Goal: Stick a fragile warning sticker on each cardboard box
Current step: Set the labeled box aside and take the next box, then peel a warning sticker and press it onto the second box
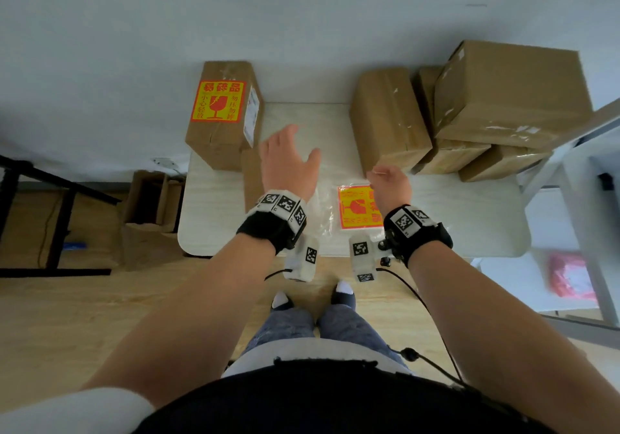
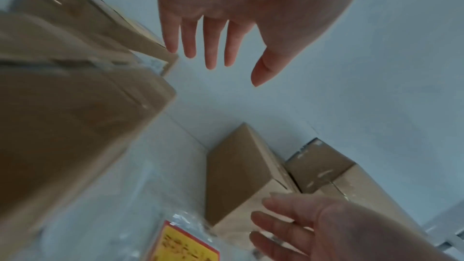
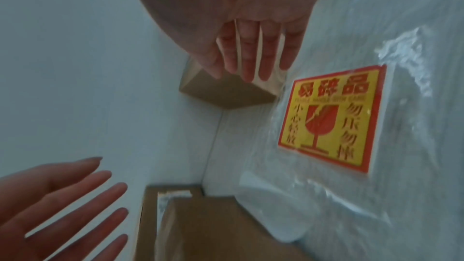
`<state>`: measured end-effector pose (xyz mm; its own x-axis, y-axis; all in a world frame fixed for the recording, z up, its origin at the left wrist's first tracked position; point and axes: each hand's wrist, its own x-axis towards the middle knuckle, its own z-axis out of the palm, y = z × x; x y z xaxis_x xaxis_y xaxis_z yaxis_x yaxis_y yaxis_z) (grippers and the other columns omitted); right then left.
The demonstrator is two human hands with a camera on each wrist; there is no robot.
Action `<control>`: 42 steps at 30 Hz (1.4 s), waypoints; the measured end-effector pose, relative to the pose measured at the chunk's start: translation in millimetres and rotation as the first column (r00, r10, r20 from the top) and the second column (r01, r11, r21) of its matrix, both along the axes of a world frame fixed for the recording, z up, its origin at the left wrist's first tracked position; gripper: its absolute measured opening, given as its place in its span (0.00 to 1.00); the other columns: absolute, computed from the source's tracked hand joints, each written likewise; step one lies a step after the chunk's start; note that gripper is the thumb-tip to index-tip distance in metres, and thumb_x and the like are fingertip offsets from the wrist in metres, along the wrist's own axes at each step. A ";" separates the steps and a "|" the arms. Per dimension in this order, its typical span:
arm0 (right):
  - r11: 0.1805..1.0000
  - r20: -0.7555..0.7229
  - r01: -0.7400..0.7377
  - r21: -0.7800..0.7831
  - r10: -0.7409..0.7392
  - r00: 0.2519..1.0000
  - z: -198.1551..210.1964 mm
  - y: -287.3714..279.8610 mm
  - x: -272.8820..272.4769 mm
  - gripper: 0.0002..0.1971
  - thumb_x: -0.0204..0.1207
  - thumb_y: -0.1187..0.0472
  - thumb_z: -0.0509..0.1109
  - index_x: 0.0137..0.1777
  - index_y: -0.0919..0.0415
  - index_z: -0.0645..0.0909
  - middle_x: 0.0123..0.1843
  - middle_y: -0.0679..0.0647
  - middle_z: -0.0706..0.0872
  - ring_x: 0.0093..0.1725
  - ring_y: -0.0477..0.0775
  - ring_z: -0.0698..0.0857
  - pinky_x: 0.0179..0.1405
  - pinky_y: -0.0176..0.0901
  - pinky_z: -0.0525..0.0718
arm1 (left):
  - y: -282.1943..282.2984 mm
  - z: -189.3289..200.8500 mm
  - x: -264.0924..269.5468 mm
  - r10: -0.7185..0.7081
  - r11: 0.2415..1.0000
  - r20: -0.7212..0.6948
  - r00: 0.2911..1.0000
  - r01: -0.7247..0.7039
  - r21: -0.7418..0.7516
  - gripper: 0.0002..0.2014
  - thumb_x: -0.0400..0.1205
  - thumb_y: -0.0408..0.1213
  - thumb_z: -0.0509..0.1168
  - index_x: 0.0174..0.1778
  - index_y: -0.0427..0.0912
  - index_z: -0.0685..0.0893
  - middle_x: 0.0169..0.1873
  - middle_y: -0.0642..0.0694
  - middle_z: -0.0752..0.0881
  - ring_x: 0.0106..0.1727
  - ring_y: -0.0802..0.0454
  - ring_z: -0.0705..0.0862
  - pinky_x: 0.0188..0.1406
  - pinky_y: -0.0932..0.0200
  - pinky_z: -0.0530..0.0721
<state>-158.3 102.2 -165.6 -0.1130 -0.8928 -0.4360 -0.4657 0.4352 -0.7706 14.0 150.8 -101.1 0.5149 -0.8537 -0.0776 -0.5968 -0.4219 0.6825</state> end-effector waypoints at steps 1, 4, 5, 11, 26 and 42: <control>0.999 -0.019 0.037 -0.005 -0.037 0.999 -0.5 -3.3 -11.0 0.14 0.80 0.59 0.67 0.64 0.59 0.82 0.57 0.54 0.87 0.50 0.51 0.83 0.42 0.33 0.76 | -6.4 0.7 -9.0 -0.033 0.999 -0.032 0.999 0.032 -0.009 0.26 0.80 0.45 0.66 0.75 0.44 0.74 0.72 0.45 0.77 0.74 0.46 0.71 0.74 0.52 0.68; 0.985 -0.076 0.175 0.004 -0.174 0.982 -6.0 -7.6 -42.9 0.15 0.81 0.63 0.64 0.66 0.60 0.80 0.62 0.56 0.86 0.59 0.55 0.83 0.51 0.38 0.73 | -22.3 -7.6 -35.4 -0.098 0.992 -0.145 0.985 0.108 0.063 0.22 0.80 0.43 0.66 0.71 0.43 0.77 0.68 0.45 0.80 0.68 0.47 0.78 0.68 0.54 0.73; 0.979 -0.106 0.204 0.017 -0.201 0.974 -9.2 -7.1 -52.9 0.16 0.82 0.65 0.62 0.68 0.60 0.80 0.64 0.57 0.85 0.61 0.57 0.83 0.50 0.37 0.72 | -25.1 -13.5 -43.1 -0.109 0.983 -0.161 0.981 0.131 0.129 0.23 0.80 0.44 0.67 0.71 0.44 0.77 0.68 0.45 0.80 0.68 0.47 0.79 0.66 0.55 0.74; 0.977 -0.208 0.170 0.130 -0.141 0.968 -34.8 -4.7 -89.8 0.19 0.82 0.70 0.58 0.69 0.59 0.79 0.67 0.59 0.83 0.66 0.62 0.82 0.57 0.42 0.77 | -28.5 -67.9 -73.5 -0.084 0.790 -0.214 0.973 0.196 0.581 0.35 0.76 0.46 0.71 0.79 0.45 0.67 0.71 0.39 0.77 0.68 0.38 0.79 0.63 0.50 0.81; 0.941 -0.166 -0.211 0.265 0.260 0.951 -63.6 -13.6 -66.6 0.11 0.78 0.61 0.66 0.44 0.55 0.91 0.47 0.50 0.91 0.48 0.52 0.89 0.54 0.45 0.89 | -30.1 -104.5 -90.3 -0.089 0.764 -0.077 0.993 0.118 0.634 0.25 0.78 0.44 0.73 0.69 0.42 0.73 0.63 0.40 0.71 0.57 0.37 0.82 0.46 0.55 0.74; 0.964 -0.098 -0.126 0.236 0.153 0.983 -54.2 -17.7 -75.3 0.12 0.78 0.58 0.67 0.58 0.56 0.89 0.58 0.55 0.89 0.58 0.57 0.86 0.53 0.40 0.81 | -36.5 -105.4 -94.5 0.119 0.828 -0.335 0.935 0.093 0.553 0.18 0.73 0.49 0.77 0.52 0.43 0.82 0.50 0.46 0.87 0.50 0.46 0.85 0.33 0.60 0.74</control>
<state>-233.5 84.5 -219.7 -0.0554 -0.7820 -0.6208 -0.6133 0.5173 -0.5969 -80.5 114.3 -206.5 0.3756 -0.6028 -0.7039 -0.3629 -0.7946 0.4868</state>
